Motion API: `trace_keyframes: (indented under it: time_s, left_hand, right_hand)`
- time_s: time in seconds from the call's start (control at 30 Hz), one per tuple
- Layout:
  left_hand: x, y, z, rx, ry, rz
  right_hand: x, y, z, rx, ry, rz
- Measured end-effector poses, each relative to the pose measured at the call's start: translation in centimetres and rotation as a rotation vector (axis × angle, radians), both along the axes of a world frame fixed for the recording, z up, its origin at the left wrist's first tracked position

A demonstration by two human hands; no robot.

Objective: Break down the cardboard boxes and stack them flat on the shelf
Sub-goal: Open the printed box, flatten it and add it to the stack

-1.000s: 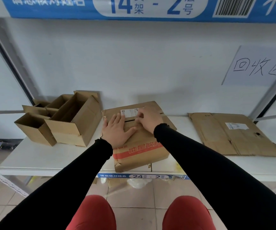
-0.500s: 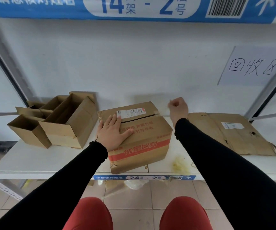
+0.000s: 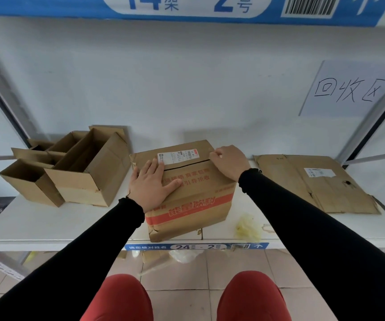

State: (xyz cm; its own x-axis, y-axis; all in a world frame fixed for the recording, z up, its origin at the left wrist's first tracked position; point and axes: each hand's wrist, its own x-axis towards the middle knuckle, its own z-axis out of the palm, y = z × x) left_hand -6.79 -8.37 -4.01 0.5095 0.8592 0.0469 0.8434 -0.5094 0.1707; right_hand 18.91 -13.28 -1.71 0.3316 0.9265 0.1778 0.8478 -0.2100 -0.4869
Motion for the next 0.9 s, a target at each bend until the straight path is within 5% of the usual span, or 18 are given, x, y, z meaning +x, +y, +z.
trace_keyframes:
  time_s: [0.1, 0.33, 0.4, 0.53, 0.67, 0.83, 0.9]
  left_hand:
    - [0.1, 0.1, 0.1, -0.002, 0.001, 0.004]
    - [-0.1, -0.1, 0.2, -0.003, -0.002, -0.003]
    - [-0.2, 0.0, 0.2, -0.004, -0.005, -0.004]
    - [-0.3, 0.1, 0.0, -0.007, 0.003, -0.01]
    - [-0.1, 0.2, 0.1, 0.001, -0.002, -0.008]
    - [-0.3, 0.3, -0.2, 0.007, -0.007, -0.015]
    - [-0.3, 0.4, -0.4, 0.013, -0.007, -0.023]
  right_hand:
    - [-0.3, -0.8, -0.3, -0.029, -0.141, -0.014]
    - [-0.5, 0.6, -1.1, 0.15, -0.013, -0.096]
    - [0.5, 1.0, -1.1, 0.205, 0.264, -0.214]
    - [2.3, 1.1, -2.4, 0.275, 1.228, -0.429]
    - [3.5, 0.6, -4.8, 0.42, 1.666, -0.631]
    - [6.3, -1.8, -5.1, 0.663, 1.703, -0.655]
    - [6.7, -4.1, -4.7, 0.563, 1.452, -0.635]
